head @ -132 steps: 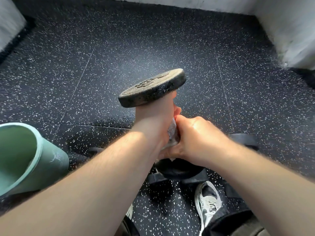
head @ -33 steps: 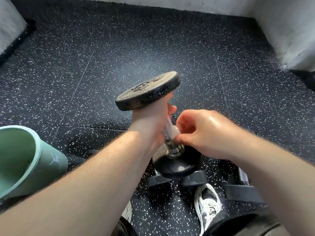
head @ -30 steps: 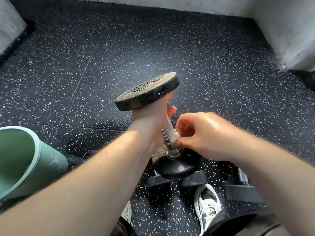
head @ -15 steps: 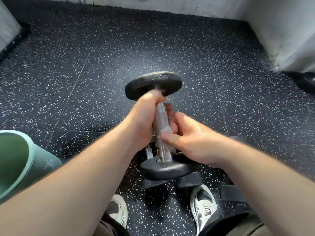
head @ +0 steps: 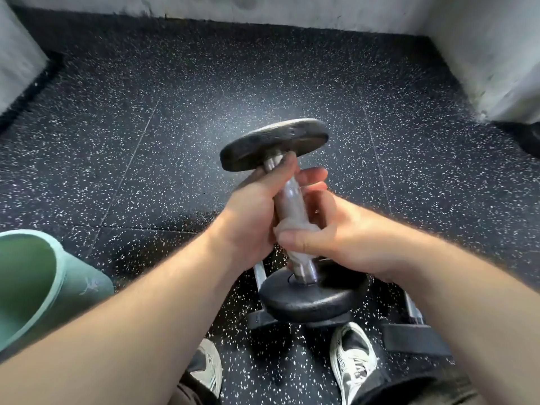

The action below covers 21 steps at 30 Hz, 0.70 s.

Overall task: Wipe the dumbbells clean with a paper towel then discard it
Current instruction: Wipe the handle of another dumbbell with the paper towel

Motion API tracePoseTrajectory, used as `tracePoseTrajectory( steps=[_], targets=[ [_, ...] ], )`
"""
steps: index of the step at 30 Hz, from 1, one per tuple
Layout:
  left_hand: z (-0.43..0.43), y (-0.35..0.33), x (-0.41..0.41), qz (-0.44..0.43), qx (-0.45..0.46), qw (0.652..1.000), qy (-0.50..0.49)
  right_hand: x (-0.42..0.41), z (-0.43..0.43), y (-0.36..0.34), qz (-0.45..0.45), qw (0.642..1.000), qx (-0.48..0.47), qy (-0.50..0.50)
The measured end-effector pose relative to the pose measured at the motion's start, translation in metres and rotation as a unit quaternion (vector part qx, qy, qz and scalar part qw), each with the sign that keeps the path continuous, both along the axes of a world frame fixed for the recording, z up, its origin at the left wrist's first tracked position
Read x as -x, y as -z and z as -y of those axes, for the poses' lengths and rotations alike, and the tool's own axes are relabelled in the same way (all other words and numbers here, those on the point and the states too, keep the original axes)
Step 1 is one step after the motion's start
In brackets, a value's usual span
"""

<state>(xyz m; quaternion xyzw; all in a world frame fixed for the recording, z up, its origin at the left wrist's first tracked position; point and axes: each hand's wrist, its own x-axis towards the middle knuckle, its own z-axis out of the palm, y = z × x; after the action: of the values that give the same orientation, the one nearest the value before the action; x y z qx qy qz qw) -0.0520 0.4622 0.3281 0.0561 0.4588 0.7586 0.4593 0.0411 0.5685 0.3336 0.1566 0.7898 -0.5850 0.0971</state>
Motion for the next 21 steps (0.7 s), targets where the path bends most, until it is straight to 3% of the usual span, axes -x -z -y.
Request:
tracePoseTrajectory(
  steps=[5, 10, 14, 17, 21],
  targets=[
    [0.004, 0.009, 0.004, -0.164, 0.104, 0.976, 0.093, -0.001, 0.014, 0.010, -0.024, 0.998, 0.026, 0.050],
    [0.012, 0.014, 0.012, -0.200, 0.179, 0.951, 0.153, 0.001, 0.017, 0.012, -0.069, 0.987, 0.081, 0.122],
    [0.015, 0.021, 0.007, -0.149, 0.204, 0.954, 0.159, 0.013, 0.011, 0.004, -0.115, 0.964, 0.118, 0.211],
    [0.014, 0.015, 0.004, -0.055, 0.135, 0.986, 0.087, 0.019, 0.002, -0.004, -0.150, 0.955, 0.085, 0.243],
    [0.010, 0.013, -0.004, 0.034, 0.013, 0.999, 0.012, 0.023, 0.001, -0.011, -0.210, 0.934, 0.098, 0.272]
  ],
)
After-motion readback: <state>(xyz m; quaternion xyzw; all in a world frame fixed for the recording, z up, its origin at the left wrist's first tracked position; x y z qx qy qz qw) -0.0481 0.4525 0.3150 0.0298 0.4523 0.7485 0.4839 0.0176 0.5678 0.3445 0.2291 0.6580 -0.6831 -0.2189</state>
